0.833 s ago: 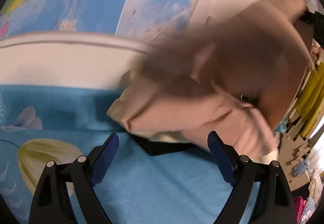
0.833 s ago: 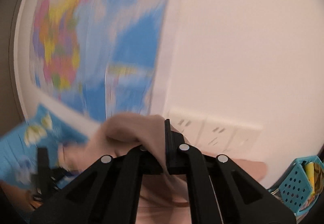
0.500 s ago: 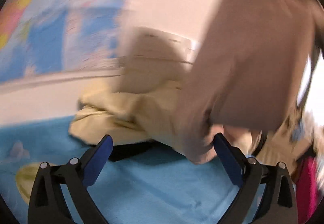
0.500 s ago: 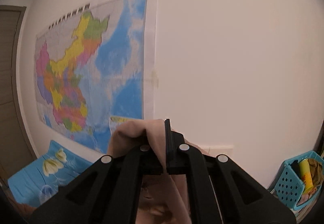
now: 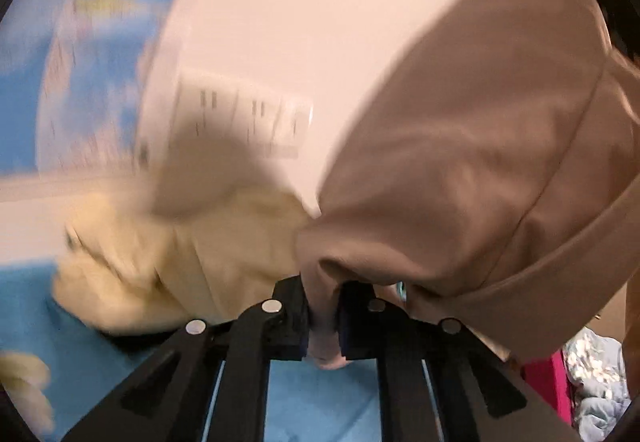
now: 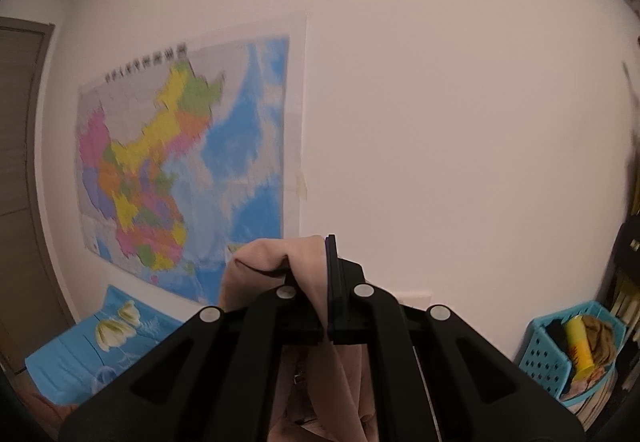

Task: Fold large clothes
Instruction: 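Lift the pink jacket with both grippers and shake it open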

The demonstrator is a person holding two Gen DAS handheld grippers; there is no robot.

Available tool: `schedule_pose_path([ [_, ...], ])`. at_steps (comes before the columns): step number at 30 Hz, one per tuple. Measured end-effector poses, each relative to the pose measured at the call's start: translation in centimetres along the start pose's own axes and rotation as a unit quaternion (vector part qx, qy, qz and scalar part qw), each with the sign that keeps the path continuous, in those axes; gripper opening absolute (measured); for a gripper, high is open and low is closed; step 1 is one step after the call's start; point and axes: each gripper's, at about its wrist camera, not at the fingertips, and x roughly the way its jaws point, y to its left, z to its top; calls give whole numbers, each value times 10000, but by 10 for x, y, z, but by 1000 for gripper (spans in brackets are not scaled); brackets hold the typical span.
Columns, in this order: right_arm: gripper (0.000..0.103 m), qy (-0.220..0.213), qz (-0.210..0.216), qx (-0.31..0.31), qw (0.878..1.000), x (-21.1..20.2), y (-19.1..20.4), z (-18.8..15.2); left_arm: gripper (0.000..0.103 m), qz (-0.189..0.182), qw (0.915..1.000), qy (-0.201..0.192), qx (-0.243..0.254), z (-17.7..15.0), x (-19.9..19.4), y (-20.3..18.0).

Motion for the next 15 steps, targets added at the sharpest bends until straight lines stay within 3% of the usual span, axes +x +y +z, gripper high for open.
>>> schedule_pose_path([
  [4, 1, -537, 94, -100, 9985, -58, 15, 24, 8, 330, 9983, -413, 242, 36, -43, -19],
  [8, 1, -815, 155, -62, 9965, -107, 23, 32, 8, 381, 9953, -867, 209, 62, -97, -24],
  [11, 1, -889, 331, 9, 9955, -138, 29, 27, 7, 534, 9916, -1171, 160, 83, -154, -21],
  [15, 1, -747, 611, 131, 9952, -161, 41, 13, 7, 1000, 9834, -1470, 371, 97, -244, -38],
])
